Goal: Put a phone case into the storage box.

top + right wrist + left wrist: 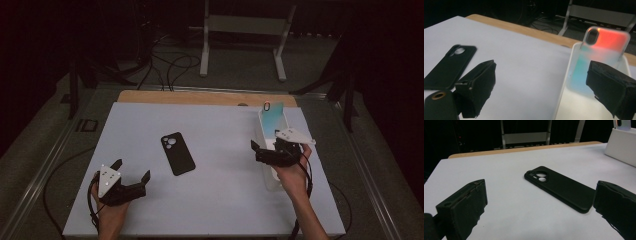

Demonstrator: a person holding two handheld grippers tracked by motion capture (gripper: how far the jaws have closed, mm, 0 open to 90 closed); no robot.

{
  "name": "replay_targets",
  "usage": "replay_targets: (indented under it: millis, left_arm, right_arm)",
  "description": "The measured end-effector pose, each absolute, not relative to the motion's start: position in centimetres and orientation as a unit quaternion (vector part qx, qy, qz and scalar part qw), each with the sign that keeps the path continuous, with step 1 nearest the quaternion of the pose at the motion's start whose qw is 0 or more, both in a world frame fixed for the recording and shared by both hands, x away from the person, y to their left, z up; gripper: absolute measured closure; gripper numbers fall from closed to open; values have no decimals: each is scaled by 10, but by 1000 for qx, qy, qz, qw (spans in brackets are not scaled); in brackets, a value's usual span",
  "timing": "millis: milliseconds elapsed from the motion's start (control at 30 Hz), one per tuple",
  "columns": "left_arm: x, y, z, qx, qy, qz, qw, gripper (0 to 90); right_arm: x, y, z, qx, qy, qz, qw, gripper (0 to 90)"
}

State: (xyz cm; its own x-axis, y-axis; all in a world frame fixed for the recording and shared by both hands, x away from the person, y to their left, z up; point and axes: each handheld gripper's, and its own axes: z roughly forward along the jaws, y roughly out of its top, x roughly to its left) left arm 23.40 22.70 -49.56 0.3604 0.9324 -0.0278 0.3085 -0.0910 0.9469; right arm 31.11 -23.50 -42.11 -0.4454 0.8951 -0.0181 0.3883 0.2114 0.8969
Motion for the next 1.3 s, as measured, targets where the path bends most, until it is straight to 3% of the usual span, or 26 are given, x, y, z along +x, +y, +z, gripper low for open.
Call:
replay_targets:
  millis: [567, 1300]
  left_arm:
    - [233, 227, -493, 670, 459, 323, 487, 0]
    - [257, 207, -463, 708, 419, 274, 497, 0]
  right_arm:
    - [257, -251, -463, 440, 691, 491, 297, 88]
    - [248, -255, -473, 443, 674, 504, 308, 113]
